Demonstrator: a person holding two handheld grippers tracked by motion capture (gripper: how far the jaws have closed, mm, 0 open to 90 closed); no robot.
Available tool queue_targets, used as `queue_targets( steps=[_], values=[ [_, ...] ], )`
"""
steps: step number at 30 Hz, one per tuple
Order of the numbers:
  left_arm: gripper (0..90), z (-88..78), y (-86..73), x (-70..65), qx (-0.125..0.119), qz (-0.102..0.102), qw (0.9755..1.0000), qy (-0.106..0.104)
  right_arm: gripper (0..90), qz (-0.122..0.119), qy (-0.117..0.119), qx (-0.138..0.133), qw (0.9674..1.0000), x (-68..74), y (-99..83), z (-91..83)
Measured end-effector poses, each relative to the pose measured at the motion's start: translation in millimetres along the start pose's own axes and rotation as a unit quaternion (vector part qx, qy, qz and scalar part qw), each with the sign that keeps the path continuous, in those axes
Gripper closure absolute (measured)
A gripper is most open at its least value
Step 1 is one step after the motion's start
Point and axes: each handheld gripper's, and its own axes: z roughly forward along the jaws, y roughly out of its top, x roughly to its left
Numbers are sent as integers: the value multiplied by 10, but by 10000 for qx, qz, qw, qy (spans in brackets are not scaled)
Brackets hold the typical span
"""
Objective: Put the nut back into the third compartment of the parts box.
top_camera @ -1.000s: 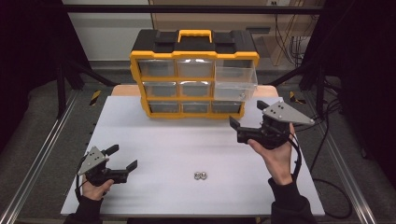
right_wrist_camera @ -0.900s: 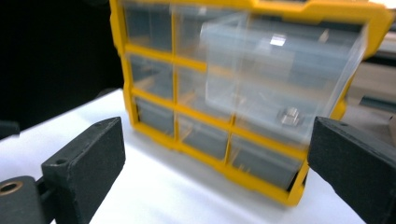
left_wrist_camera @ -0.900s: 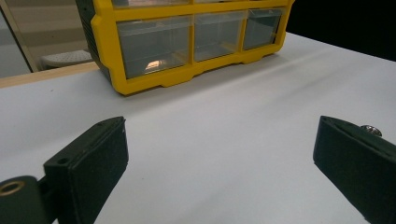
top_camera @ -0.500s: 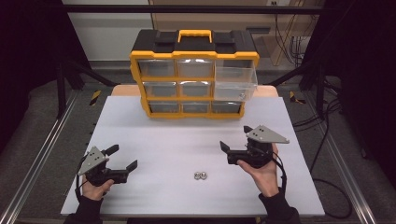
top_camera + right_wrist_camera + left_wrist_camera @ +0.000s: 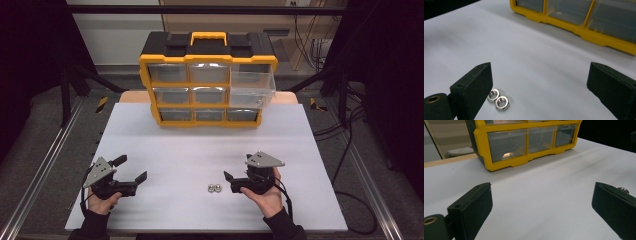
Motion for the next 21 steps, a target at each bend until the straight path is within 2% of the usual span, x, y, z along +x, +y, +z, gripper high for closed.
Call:
queue_targets(
  steps=[1, 11, 17, 21],
  values=[
    [31, -2, 3, -2, -10, 6, 10000, -1, 70, -18, 30, 116, 9999, 22, -46, 38],
    [31, -3, 3, -3, -9, 1, 10000, 12, 98, -112, 154, 418, 9989, 118, -191, 166],
    [31, -6, 3, -1, -12, -4, 10000, 10, 165, -288, 294, 667, 9969, 212, -305, 305],
    [31, -2, 2, -4, -2, 5, 10000, 6, 214, -276, 398, 709, 9963, 224, -328, 336]
  ],
)
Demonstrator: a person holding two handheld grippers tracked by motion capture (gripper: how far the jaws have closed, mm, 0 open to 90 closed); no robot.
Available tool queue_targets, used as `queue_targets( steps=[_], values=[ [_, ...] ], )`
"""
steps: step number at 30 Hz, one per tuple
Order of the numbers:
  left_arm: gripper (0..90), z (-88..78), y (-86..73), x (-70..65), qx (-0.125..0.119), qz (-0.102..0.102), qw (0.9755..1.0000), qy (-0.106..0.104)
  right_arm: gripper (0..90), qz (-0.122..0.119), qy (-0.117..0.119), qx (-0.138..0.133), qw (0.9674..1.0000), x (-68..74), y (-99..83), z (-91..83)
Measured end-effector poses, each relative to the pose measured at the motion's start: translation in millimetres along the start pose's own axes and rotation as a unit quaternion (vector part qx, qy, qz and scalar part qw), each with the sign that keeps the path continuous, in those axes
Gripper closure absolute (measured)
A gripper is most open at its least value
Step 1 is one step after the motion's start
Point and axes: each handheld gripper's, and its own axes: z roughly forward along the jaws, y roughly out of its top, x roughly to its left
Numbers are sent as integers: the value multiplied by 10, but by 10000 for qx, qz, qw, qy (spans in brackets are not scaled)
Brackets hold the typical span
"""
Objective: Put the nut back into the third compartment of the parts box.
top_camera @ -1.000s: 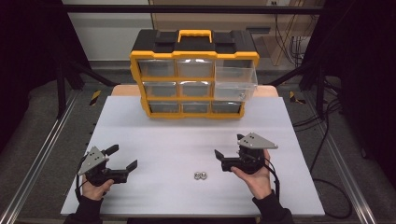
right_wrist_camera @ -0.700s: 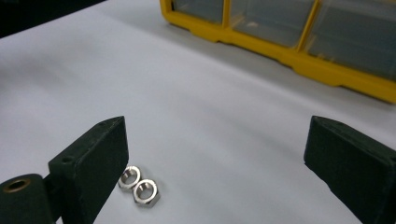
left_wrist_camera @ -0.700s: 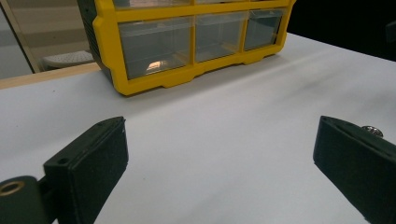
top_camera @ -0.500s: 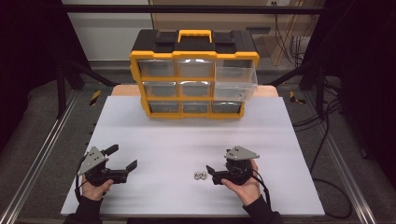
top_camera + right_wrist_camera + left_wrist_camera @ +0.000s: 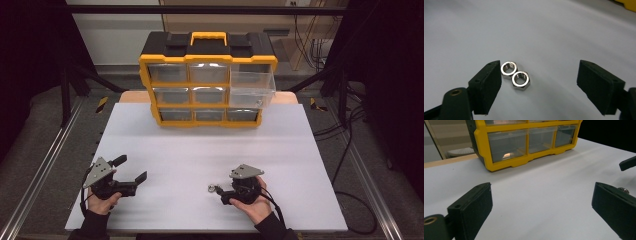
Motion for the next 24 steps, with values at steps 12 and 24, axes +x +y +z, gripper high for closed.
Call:
queue_targets(
  steps=[12, 24],
  values=[
    [31, 6, -4, -4, 14, 7, 10000, -4, 444, -94, 341, 274, 9990, 24, -44, 143],
    [31, 7, -5, -8, 15, 9, 10000, -7, 628, -198, 578, 400, 9973, 15, -62, 208]
  ],
)
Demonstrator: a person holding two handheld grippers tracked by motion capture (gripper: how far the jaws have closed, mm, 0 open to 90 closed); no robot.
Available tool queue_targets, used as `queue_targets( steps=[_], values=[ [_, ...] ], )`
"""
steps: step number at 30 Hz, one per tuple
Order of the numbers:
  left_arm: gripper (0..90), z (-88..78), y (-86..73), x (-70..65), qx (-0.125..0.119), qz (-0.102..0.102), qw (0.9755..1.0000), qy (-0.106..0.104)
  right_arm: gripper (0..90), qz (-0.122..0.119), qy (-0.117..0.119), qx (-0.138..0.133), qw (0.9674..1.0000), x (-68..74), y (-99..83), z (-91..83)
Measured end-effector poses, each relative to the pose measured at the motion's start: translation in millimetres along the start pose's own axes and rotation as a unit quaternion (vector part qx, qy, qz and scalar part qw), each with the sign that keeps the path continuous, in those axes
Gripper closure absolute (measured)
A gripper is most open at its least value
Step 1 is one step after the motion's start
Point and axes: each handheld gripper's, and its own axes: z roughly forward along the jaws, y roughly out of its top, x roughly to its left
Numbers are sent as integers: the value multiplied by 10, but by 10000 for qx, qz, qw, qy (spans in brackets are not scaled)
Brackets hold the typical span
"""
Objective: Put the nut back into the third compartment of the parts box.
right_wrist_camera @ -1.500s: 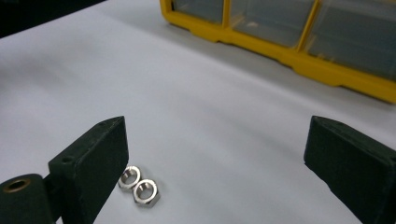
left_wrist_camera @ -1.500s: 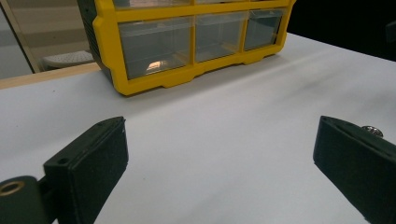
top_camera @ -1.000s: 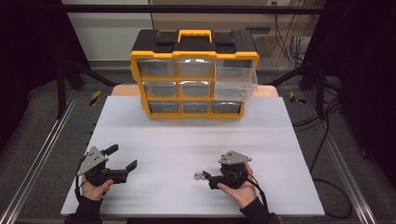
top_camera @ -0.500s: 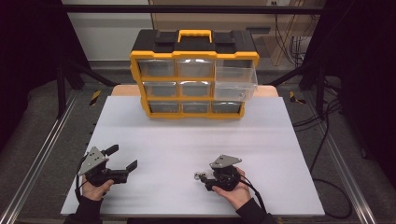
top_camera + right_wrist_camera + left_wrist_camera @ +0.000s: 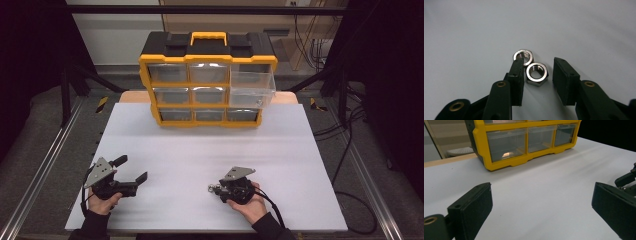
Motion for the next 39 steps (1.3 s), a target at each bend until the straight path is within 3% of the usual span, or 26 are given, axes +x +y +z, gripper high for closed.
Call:
queue_targets(
  steps=[5, 18, 39],
  values=[
    [32, -1, 1, -1, -3, 3, 10000, -4, 699, -94, 46, 41, 9999, -4, -7, 8],
    [33, -2, 3, -2, -5, 7, 10000, 6, 705, -28, 175, 69, 9998, -27, 13, -16],
    [33, 7, 1, 0, 6, 1, 10000, -2, 705, 75, -46, -628, 9980, -177, 216, -503]
  ],
)
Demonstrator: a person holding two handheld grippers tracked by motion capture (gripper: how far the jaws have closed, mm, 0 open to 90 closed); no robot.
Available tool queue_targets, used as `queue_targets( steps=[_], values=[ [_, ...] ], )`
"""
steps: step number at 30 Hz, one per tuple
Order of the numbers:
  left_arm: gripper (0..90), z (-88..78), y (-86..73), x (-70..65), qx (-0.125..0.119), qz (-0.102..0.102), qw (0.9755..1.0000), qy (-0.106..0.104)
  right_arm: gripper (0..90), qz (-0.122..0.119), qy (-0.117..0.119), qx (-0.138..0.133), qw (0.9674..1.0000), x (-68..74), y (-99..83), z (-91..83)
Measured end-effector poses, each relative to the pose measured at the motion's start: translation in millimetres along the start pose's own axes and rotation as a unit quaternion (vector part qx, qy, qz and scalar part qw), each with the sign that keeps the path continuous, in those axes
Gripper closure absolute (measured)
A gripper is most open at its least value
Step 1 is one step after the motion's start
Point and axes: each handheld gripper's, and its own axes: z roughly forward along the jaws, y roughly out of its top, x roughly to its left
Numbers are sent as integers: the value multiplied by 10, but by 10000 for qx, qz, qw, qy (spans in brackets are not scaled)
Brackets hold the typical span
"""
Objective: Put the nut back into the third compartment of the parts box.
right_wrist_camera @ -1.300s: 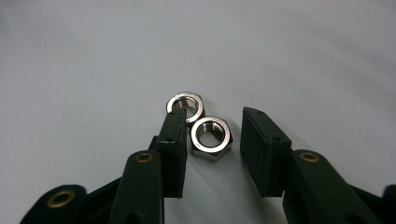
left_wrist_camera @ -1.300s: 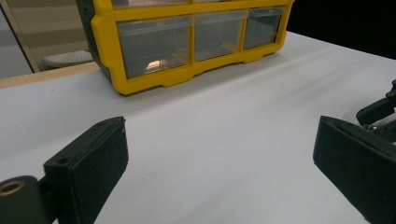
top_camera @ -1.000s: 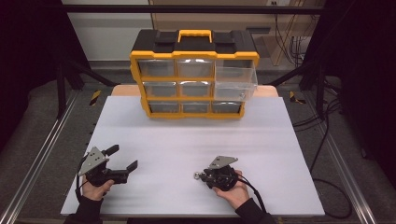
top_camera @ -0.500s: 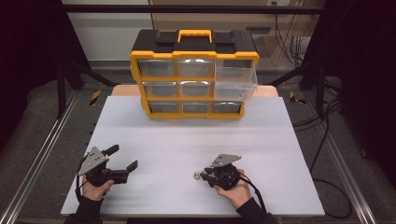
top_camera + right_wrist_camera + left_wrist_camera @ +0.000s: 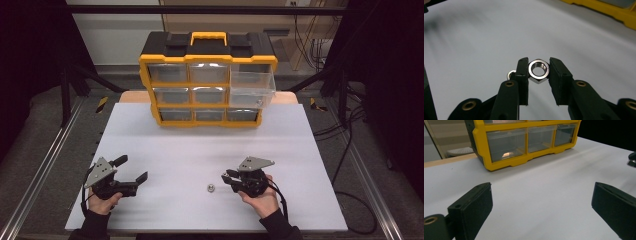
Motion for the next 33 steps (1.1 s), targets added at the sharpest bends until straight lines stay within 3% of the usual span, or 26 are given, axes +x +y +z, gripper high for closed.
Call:
queue_targets(
  steps=[13, 18, 33],
  values=[
    [33, 6, -1, 6, 11, -1, 10000, 10, 704, 12, -215, -582, 9981, -129, 305, -398],
    [33, 10, -1, 2, 19, 12, 10000, 16, 705, 11, -337, -936, 9950, -194, 473, -606],
    [34, 11, -3, 6, 31, 10, 10000, 22, 705, -232, -682, -1356, 9881, -223, 1055, -1022]
  ],
)
